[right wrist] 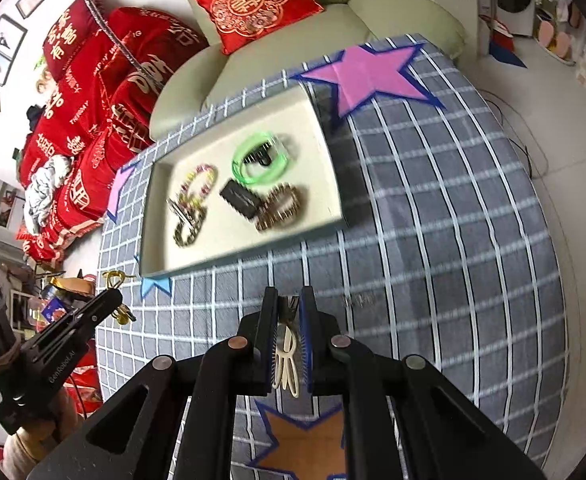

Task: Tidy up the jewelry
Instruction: 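Carry the yellow hair tie toward the tray while the right tool carries the tassel charm there, then open the right tool to drop the tassel charm in the tray while the left tool holds the yellow tie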

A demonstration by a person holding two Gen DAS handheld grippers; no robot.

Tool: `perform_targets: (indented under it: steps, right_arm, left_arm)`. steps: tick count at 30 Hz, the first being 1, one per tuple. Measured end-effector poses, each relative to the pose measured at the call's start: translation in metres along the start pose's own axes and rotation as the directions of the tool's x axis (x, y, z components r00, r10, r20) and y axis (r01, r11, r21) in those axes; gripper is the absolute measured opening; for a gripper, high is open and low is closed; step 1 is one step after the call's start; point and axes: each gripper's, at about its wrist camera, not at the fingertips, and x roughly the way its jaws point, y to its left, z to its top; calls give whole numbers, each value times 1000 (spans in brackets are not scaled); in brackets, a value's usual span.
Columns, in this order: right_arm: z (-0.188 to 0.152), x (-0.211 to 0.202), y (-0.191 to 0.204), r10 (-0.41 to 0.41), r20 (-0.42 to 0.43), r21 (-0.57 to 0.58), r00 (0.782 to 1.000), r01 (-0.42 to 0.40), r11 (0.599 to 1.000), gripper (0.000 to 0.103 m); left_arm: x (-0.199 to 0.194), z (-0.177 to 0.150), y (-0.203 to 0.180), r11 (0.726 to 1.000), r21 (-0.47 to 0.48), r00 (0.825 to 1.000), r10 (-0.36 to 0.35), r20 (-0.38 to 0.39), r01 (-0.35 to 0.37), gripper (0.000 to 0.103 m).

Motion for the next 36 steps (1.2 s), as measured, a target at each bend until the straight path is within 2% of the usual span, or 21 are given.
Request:
perform_targets:
  steps: [9, 20, 31, 36]
  right_arm:
    - [52, 23, 15, 12, 2, -60, 1000, -12, 998, 11]
    - [96, 83, 26, 14, -45, -113, 999, -20, 993, 11]
    - [100, 128, 18, 8, -93, -108, 996, -18, 994, 11]
    - [97, 141, 12, 1, -117, -107, 993, -14, 994, 12]
  left_arm:
    - [26, 35, 5, 999, -23, 1000, 22, -2, -22, 10]
    - [86, 61, 9, 998, -43, 997, 51, -52, -54, 10]
    - [128, 58, 14, 994, -36, 989, 100, -111, -104, 10]
    - [135, 55, 11, 993, -8, 987, 119, -110, -121, 10]
